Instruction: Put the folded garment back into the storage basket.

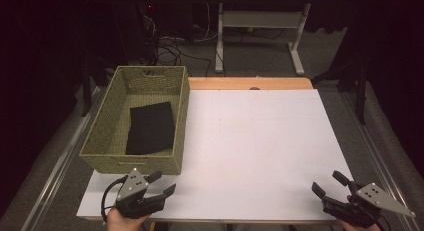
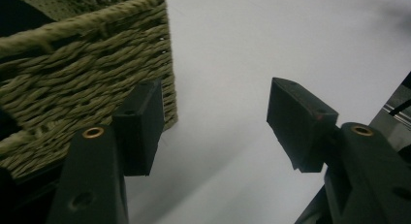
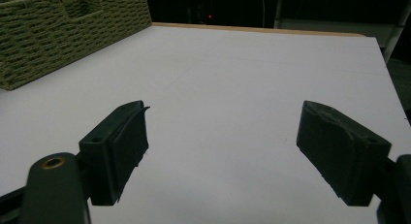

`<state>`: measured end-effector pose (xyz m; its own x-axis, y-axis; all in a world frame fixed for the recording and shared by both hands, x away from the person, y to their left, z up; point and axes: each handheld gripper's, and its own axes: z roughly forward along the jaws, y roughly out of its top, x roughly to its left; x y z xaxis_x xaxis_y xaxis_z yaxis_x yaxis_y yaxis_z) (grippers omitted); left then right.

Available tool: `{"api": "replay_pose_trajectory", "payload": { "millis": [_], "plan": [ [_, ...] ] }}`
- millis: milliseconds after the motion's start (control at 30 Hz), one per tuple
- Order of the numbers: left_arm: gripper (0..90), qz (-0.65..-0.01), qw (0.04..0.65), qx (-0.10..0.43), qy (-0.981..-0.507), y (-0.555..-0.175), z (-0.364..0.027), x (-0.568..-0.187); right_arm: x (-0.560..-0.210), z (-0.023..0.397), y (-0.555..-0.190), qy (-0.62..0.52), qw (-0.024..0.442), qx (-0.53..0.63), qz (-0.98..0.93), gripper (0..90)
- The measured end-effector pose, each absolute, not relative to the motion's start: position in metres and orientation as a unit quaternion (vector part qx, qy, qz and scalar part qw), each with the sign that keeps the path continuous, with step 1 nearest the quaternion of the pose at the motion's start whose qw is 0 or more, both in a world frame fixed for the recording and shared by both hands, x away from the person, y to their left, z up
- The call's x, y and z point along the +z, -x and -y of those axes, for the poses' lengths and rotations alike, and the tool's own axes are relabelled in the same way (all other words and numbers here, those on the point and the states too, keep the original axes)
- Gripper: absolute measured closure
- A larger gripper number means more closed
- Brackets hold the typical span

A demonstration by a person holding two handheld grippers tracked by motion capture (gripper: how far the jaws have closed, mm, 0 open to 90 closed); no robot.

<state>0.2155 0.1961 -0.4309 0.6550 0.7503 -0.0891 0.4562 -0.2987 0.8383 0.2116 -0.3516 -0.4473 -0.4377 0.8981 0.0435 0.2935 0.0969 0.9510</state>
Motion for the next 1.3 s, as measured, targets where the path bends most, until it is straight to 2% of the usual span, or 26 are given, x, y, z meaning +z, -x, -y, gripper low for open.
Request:
{"api": "replay_pose_trajectory", "payload": {
  "millis": [200, 767, 1300],
  "plan": [
    [36.0, -0.395, 0.448, 0.172, -0.783, -0.214, -0.214, -0.430, -0.447, 0.352, -0.211, -0.439, 0.299, 0.507, -0.679, 19.3],
    [36.0, -0.448, 0.479, 0.200, -0.728, -0.211, -0.257, -0.434, -0.447, 0.354, -0.211, -0.437, 0.303, 0.506, -0.679, 19.3],
    [36.0, -0.502, 0.484, 0.223, -0.681, -0.208, -0.289, -0.445, -0.446, 0.354, -0.204, -0.435, 0.299, 0.505, -0.683, 19.3]
  ]
}}
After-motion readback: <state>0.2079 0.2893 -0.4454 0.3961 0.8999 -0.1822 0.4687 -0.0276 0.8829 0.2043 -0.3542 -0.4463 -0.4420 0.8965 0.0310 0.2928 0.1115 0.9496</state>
